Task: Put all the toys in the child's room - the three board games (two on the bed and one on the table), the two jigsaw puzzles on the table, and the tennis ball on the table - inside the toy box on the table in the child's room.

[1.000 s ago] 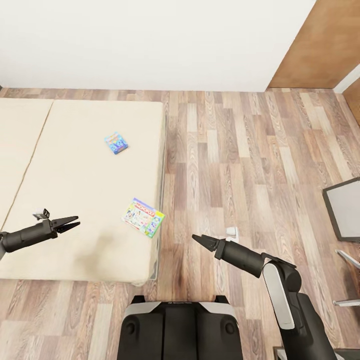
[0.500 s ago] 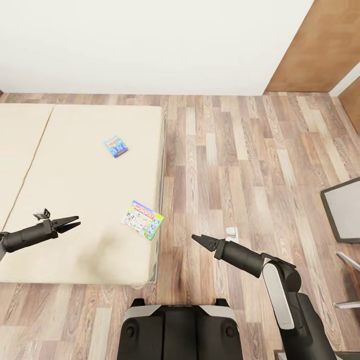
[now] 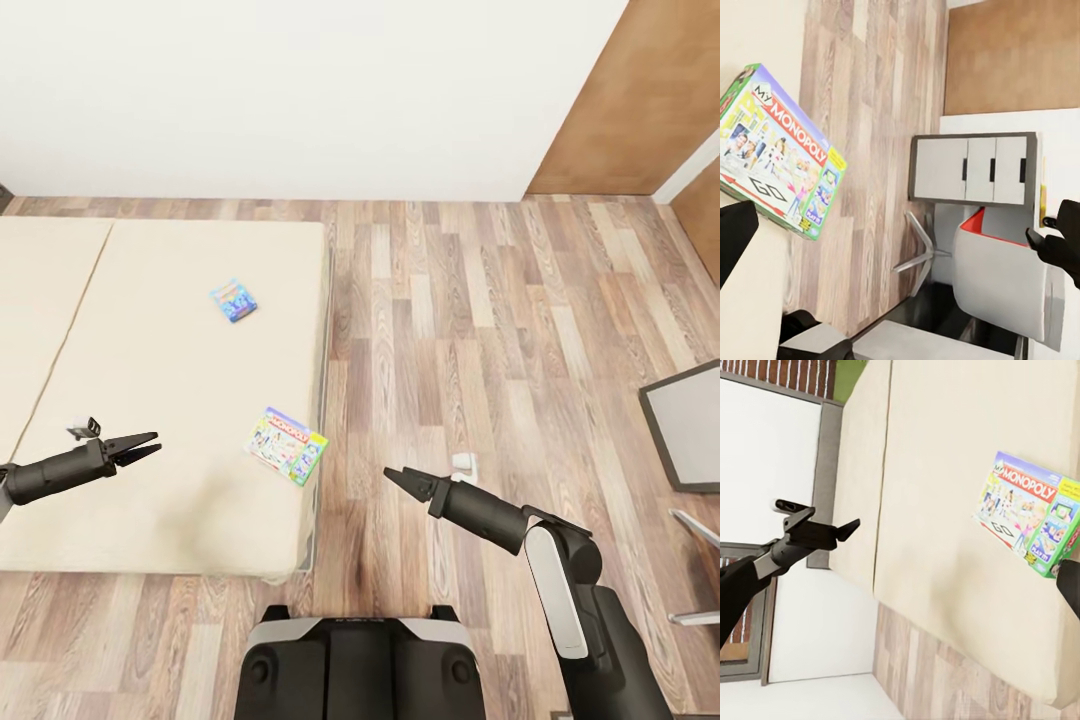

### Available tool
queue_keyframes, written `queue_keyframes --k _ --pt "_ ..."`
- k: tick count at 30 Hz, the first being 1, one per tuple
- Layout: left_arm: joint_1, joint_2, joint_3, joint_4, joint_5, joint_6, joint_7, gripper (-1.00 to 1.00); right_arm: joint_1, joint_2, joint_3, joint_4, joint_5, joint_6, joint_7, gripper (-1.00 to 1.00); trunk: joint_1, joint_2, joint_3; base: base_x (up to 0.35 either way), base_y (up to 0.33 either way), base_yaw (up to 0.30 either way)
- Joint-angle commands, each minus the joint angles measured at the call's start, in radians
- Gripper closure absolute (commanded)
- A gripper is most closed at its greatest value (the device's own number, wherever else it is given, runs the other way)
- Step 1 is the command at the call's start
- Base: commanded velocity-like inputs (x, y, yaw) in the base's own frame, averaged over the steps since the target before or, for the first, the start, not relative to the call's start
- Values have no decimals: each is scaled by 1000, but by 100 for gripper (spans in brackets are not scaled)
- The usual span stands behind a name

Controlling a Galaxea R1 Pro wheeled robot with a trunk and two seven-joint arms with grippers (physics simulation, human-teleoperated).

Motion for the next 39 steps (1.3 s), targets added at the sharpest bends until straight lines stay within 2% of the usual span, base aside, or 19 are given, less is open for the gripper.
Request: queue_keyframes --k 1,27,39 --pt "-1 -1 2 0 -3 11 -4 -100 -1 1 -2 0 -1 4 5 -100 1 -1 1 0 0 0" --pt "-1 -3 2 0 -3 11 -4 -100 -1 0 -3 0 -3 1 6 -100 1 -1 43 0 0 1" --pt "-1 -3 2 0 -3 11 -4 -100 -1 -1 -3 0 -3 0 6 -100 1 -1 63 0 0 58"
